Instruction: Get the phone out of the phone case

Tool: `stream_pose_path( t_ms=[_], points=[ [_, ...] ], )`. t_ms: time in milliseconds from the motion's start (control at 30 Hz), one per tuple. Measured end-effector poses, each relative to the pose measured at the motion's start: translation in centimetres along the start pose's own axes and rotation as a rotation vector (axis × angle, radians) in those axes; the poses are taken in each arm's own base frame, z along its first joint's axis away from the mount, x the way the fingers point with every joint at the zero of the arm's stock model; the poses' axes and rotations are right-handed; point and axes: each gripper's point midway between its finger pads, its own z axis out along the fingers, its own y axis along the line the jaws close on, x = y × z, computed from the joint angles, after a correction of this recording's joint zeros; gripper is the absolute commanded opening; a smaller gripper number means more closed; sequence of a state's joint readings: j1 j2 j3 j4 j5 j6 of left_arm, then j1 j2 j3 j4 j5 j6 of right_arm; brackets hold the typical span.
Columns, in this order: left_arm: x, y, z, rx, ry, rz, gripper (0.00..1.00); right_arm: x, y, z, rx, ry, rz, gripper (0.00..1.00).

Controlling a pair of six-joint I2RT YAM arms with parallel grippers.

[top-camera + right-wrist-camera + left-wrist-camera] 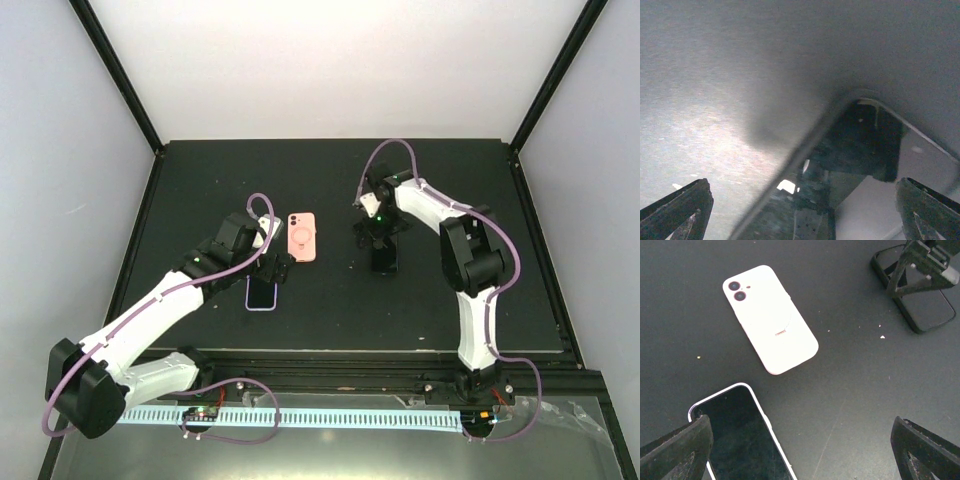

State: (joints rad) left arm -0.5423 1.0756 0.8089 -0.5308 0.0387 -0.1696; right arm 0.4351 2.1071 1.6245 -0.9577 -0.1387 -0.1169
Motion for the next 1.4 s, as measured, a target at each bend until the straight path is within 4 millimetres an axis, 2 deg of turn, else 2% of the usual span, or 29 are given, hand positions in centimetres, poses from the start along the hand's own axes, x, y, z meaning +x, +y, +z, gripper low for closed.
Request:
stream_pose_path(
  t_ms=[233,333,500,733,1000,1233,1400],
  points=[
    [0.0,0.0,0.0,-0.001,0.001,0.000,0.99,0.4,-3.7,-2.1,0.088,-0.059,0.099,1.00],
    [0.0,0.0,0.0,-0.001,0.001,0.000,0.99,0.7,-3.9,-2.1,0.088,-0.059,0.114,1.00],
    [0.1,0.0,0.1,-0.001,0.003,-0.001,0.99,1.0,-3.5,-1.5,0.068,-0.042,0.130,1.00],
    [0.1,0.1,0.2,-0.004,0.007,-0.003,0.99,1.7,-3.1,0.5,0.028,0.007,0.156,1.00],
    [0.1,0.2,0.2,-0.012,0.006,-0.005,0.99,1.8,-2.4,1.0,-0.024,0.020,0.169,1.00],
    [0.2,0.2,0.3,-0.013,0.010,-0.006,0.99,0.8,-0.1,1.2,-0.091,0.014,0.104,1.00],
    [0.3,0.3,0.3,-0.014,0.014,-0.007,0.99,0.7,2.6,1.6,-0.077,0.031,0.007,1.00]
  ],
)
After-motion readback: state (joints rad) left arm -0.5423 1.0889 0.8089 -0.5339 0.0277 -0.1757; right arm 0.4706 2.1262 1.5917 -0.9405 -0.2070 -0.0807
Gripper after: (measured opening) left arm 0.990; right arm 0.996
